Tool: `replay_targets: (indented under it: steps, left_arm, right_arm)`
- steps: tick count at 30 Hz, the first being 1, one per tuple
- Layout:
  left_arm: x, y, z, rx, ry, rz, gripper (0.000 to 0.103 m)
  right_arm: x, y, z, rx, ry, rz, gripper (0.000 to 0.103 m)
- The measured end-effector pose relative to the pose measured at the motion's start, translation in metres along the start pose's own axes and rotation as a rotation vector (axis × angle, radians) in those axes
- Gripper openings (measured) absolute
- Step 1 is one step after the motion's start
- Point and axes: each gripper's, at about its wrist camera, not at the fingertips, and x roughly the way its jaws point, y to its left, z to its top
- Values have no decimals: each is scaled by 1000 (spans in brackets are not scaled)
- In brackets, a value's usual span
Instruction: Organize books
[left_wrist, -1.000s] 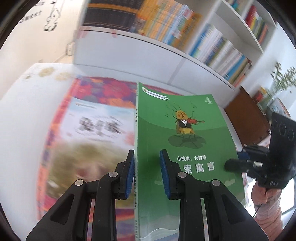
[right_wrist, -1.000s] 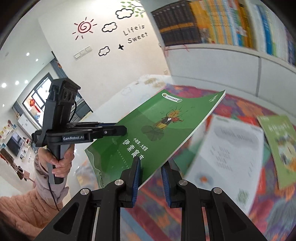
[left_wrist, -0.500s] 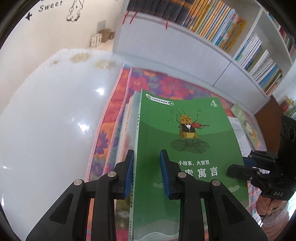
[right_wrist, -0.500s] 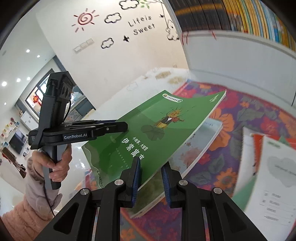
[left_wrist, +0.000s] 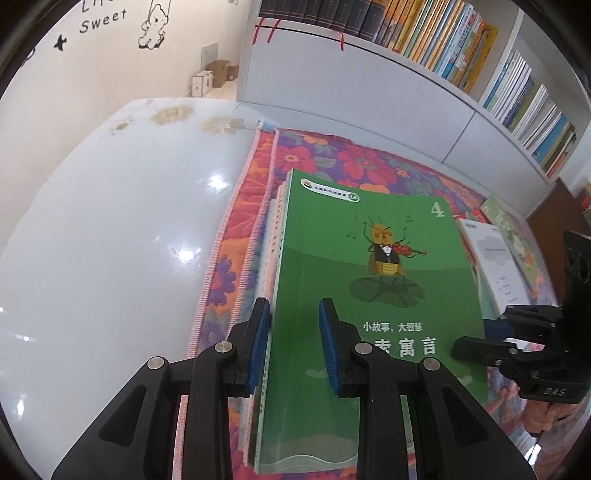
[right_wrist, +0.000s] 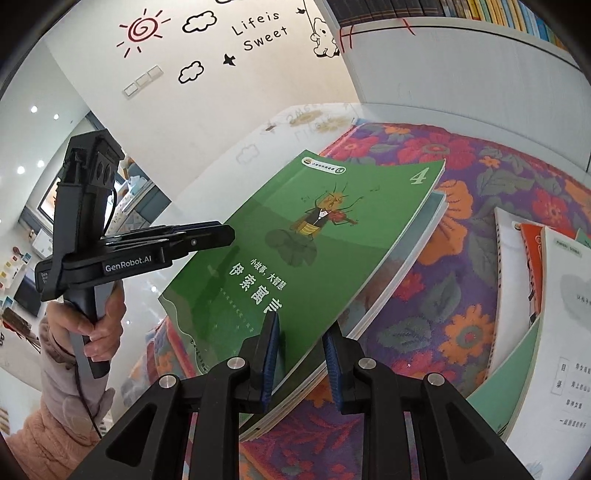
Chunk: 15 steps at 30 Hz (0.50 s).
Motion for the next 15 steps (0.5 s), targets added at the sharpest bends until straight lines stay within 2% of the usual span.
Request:
replay_targets:
  steps: [9, 15]
  left_arm:
    - [0, -1, 2, -12, -12, 34, 24]
    - [-16, -3, 3, -39, -52, 118, 26]
  right_arm:
    - [3, 3, -1, -4, 6, -18, 24]
    - [4, 1, 2, 77, 27, 9, 35]
